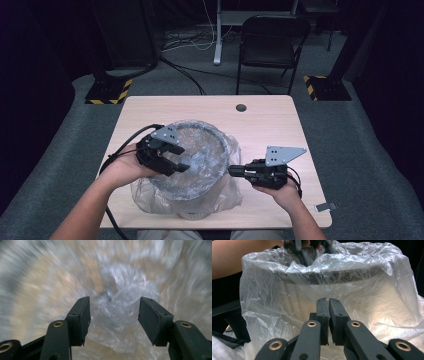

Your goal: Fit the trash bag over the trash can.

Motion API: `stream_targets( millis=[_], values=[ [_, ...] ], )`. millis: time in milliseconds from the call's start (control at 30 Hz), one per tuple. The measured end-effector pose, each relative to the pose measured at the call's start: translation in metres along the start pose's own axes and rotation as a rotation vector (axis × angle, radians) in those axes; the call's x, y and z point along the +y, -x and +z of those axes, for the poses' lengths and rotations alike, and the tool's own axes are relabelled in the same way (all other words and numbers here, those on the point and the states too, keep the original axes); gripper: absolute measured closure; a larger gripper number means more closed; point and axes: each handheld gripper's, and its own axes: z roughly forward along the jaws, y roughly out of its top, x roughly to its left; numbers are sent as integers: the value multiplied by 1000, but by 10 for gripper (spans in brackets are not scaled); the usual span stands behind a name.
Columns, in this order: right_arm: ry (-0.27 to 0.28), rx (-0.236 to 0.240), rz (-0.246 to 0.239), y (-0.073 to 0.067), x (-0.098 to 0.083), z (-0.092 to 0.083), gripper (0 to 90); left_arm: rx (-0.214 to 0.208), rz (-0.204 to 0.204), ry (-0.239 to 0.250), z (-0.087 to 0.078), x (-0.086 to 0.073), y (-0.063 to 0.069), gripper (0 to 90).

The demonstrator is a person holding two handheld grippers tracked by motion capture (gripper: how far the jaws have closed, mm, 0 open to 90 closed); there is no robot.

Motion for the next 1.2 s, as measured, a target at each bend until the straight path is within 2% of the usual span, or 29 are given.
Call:
stream_targets(
  millis=[100,167,200,333,400,633,867,967,1200],
  values=[
    [2,1,2,0,0,0,863,35,24,63,-13,16,1,427],
    [-1,1,1,0,0,1,863,38,51,93,-14,27,4,425],
    [-1,1,0,-1,0,1,863,29,67,93,-11,32,4,425],
    [5,-2,-3,-1,0,0,863,6,101,40,10,45,3,426],
    [8,-3,-4,-1,0,-1,863,-4,102,13,21,49,1,430],
    [9,-1,1,0,-2,-1,866,-48,108,-31,45,54,-4,450],
    [15,-4,2,1,-3,-3,873,-79,81,-76,62,53,-12,454],
    [15,-5,2,0,-3,-3,872,-94,71,-78,69,51,-14,453],
    [14,2,9,1,-6,0,888,-127,56,-145,86,49,-16,448]
  ],
)
